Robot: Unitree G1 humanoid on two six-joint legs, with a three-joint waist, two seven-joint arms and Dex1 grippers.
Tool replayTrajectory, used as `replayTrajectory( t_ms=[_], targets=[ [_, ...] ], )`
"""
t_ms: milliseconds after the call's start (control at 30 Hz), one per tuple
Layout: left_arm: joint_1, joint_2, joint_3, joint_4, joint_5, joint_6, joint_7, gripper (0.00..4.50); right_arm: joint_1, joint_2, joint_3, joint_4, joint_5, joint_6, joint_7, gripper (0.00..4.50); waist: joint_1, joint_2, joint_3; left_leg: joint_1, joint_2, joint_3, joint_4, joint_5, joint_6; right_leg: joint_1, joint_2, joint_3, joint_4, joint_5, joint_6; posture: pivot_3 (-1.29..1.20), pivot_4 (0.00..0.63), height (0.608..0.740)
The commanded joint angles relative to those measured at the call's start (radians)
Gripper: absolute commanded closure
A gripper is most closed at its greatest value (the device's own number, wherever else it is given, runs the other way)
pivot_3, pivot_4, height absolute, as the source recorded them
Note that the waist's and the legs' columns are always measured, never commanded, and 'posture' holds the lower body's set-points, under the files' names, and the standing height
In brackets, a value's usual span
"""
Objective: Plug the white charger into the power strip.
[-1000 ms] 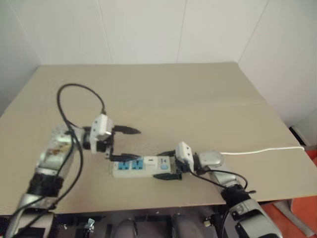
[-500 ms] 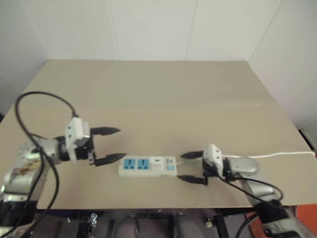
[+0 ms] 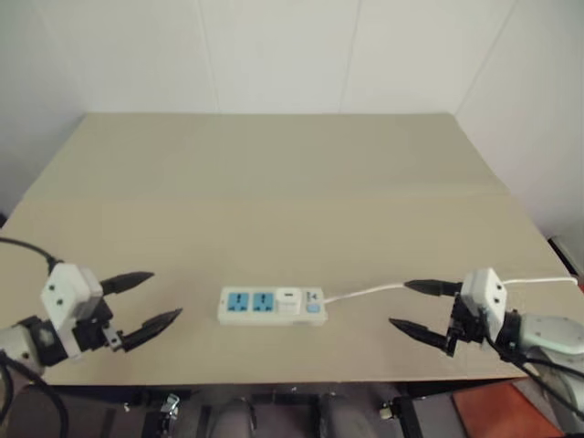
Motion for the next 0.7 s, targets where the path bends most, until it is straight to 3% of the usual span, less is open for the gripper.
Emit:
replayTrajectory(
  t_ms=[33,233,333,467,567,700],
  targets=[
    [-0.003,-0.01,0.014,-0.072,-0.016,0.036,0.082,0.0,0.013,0.013,-0.002,-0.048,-0.005,0.012,-0.052,0.01,0.002,0.0,0.0,0.0,0.0,0.0,0.0,0.0,0.0,0.0,0.0,0.0,0.0,0.0,0.0,0.0,0.15,0.74],
    [-0.041,-0.047,-0.062,-0.114,0.038,0.071,0.236,0.0,-0.037,0.034,0.048,-0.031,-0.013,0.029,-0.097,0.01,-0.001,0.0,0.0,0.0,0.0,0.0,0.0,0.0,0.0,0.0,0.0,0.001,-0.001,0.0,0.0,0.0,0.15,0.74],
    [-0.106,-0.093,-0.098,-0.126,0.046,0.14,0.379,0.0,-0.09,0.075,0.083,-0.017,-0.098,0.05,-0.231,0.01,-0.004,0.0,0.0,0.0,-0.001,0.001,0.0,0.0,0.0,0.001,0.0,0.001,-0.001,0.0,0.0,0.0,0.15,0.74],
    [-0.138,-0.159,-0.12,-0.136,0.058,0.126,0.457,0.0,-0.104,0.141,0.082,0.009,-0.134,-0.021,-0.294,0.01,-0.002,-0.001,-0.001,-0.001,-0.001,0.0,0.0,0.0,0.0,0.0,0.0,0.001,-0.001,0.002,-0.002,0.0,0.15,0.74],
    [-0.132,-0.202,-0.107,-0.136,0.04,0.063,0.446,0.0,-0.101,0.166,0.076,0.027,-0.139,-0.086,-0.286,0.01,-0.002,-0.001,-0.001,-0.002,-0.001,0.0,0.0,-0.001,-0.001,0.0,-0.001,0.001,-0.002,0.005,-0.008,0.0,0.15,0.74],
    [-0.095,-0.195,-0.111,-0.13,0.077,0.0,0.411,0.0,-0.11,0.095,0.101,0.055,-0.127,-0.101,-0.161,0.01,-0.003,-0.001,-0.001,-0.001,-0.004,0.001,0.001,0.0,-0.001,0.001,-0.004,0.001,-0.002,0.005,-0.007,0.0,0.15,0.74]
  ],
)
